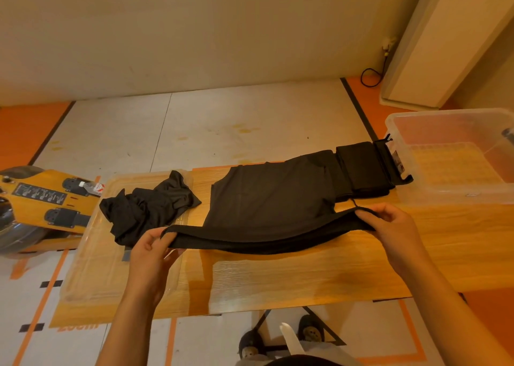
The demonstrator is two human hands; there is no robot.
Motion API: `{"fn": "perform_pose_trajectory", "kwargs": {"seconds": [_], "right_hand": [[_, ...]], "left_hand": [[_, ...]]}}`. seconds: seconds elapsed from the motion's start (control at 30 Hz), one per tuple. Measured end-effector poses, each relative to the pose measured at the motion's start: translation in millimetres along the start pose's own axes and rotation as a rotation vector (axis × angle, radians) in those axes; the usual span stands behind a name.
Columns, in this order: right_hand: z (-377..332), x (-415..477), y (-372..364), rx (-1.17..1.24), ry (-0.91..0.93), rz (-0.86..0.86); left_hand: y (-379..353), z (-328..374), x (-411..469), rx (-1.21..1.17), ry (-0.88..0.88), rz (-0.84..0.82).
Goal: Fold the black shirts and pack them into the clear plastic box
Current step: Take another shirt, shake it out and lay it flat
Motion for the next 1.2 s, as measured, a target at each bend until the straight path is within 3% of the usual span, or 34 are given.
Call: {"fn": "perform_pose_trajectory", "kwargs": {"seconds": [0.27, 0.47, 0.6, 0.8, 1.03, 1.2], "right_hand": [[-6.7, 10.9, 20.8, -0.169, 0.088, 0.184], [-48.2, 26.1, 4.0, -0.315, 0.225, 0.187], [-103.0, 60.7, -22.4, -0.215, 0.237, 0.139], [-216.3, 90.0, -60.4, -0.157, 0.401, 0.102], [-346.8, 77.2, -70.2, 0.026, 0.582, 0.102], [-388.8, 53.2, -67.6, 0.174, 0.718, 0.069]], "left_hand": [[20.3, 7.4, 8.4, 0.354, -0.235, -0.031], [13.1, 30.0, 52.8, 0.528, -0.238, -0.018], [-17.1, 70.4, 88.9, 0.287, -0.182, 0.008], [-51.5, 160.0, 154.3, 0.009, -0.205, 0.028], [-70.5, 296.8, 178.9, -0.148, -0.422, 0.032], [-68.5, 343.9, 166.2, -0.262, -0.543, 0.047]]}}
Point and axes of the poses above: each hand's wrist, its own x-axis towards the middle knuckle, its own y-axis out of the back of the hand, z = x × y, the point moved 1 cm from there along x, towards the middle knuckle, and after that the axes turned 9 degrees about -y, right-handed, at the moved point
